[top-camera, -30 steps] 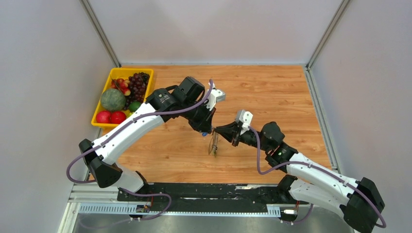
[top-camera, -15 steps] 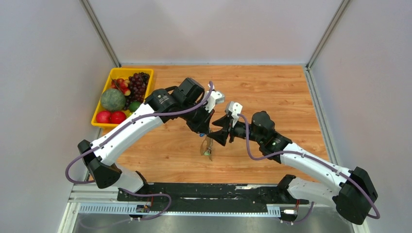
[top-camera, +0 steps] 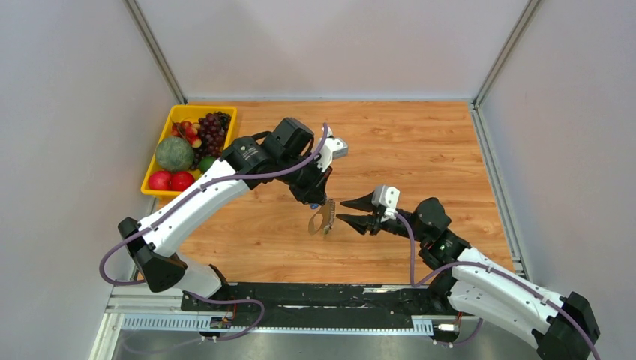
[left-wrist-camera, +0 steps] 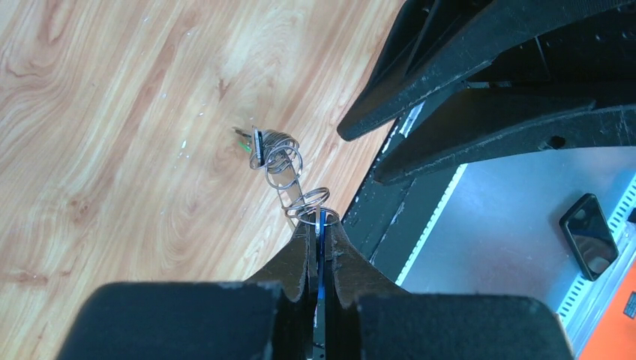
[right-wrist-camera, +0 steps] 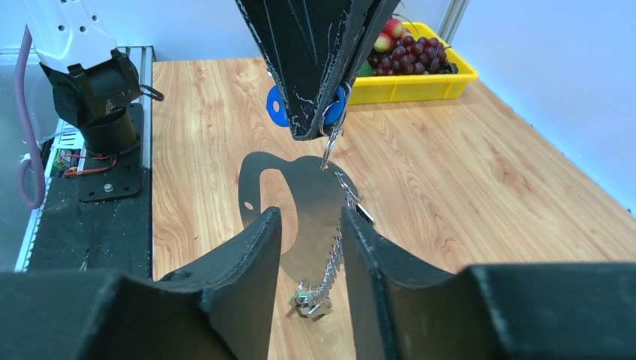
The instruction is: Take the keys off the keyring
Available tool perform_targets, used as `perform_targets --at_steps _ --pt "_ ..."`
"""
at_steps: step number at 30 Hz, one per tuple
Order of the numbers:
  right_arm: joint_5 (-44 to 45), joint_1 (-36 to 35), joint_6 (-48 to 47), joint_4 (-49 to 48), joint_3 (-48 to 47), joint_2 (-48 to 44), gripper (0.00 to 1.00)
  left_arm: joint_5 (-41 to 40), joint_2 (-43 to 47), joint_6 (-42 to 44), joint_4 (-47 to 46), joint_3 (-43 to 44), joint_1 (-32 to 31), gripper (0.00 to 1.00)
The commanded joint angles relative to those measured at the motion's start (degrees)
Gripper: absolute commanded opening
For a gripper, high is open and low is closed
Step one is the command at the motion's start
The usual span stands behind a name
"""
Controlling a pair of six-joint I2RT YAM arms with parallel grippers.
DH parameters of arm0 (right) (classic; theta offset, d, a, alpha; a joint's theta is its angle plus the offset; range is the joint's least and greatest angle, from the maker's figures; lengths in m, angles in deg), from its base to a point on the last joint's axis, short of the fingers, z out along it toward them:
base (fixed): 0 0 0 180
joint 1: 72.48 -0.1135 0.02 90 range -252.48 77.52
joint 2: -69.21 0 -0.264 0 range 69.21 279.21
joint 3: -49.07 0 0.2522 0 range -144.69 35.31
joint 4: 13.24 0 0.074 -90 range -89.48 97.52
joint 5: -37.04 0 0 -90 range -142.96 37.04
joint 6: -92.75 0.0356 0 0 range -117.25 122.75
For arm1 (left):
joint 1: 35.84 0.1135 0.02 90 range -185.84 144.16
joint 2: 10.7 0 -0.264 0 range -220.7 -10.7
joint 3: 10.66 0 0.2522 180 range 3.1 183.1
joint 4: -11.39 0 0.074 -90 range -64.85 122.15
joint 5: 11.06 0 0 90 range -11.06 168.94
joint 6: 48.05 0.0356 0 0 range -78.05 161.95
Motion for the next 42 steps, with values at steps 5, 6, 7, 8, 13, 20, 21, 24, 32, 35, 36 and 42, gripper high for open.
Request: perform_targets --at_steps 5,6,7,8,13,20,21,24,32,35,36,42 --pt "-3.9 -0.1 -4.4 -7.2 -1.5 3.1 0.38 4.6 1.1 2.1 -0.2 4.7 -0.1 0.0" --pt "-4.1 -0.2 -4.3 -7.8 -1.8 3.6 0.38 4.8 0.9 2.3 0.3 4.9 -0.1 0.0" --pt "-4.2 -0.1 -3.9 -8.3 -1.9 4.0 0.38 5.2 0.8 2.3 0.4 5.2 -0.1 0.0" --pt "-4.3 -0.1 -3.6 -8.8 -2.2 4.4 0.38 5.4 0.6 2.4 0.8 5.4 -0.1 0.0" --pt "-5.9 -0.2 -2.8 -10.0 -3.0 5.3 0.38 6.2 0.6 2.6 1.1 5.6 -0.1 0.0" --pt "-5.0 -0.2 -3.1 -9.8 -2.4 2.6 0.38 6.0 0.5 2.7 1.4 5.2 -0.2 0.0" --pt "-5.1 -0.2 -3.3 -9.6 -2.4 2.3 0.38 6.1 0.5 2.6 1.4 5.2 -0.2 0.0" --pt "-5.8 -0.1 -3.8 -8.7 -3.4 2.6 0.38 6.6 0.4 2.5 1.2 5.3 -0.2 0.0" --pt "-8.1 -0.2 -3.9 -9.5 -5.7 5.8 0.32 7.8 0.0 2.7 1.8 5.6 -0.8 0.0" --pt "-9.3 -0.2 -3.8 -9.6 -6.2 6.6 0.28 7.7 0.2 2.8 2.0 5.7 -0.8 0.0" --pt "-9.6 -0.2 -3.6 -9.6 -6.2 6.7 0.28 7.6 0.3 2.8 2.0 5.7 -0.9 0.0" --pt "-11.0 -0.1 -3.7 -8.7 -6.2 6.9 0.17 6.5 0.7 3.0 1.9 5.9 -0.9 0.0"
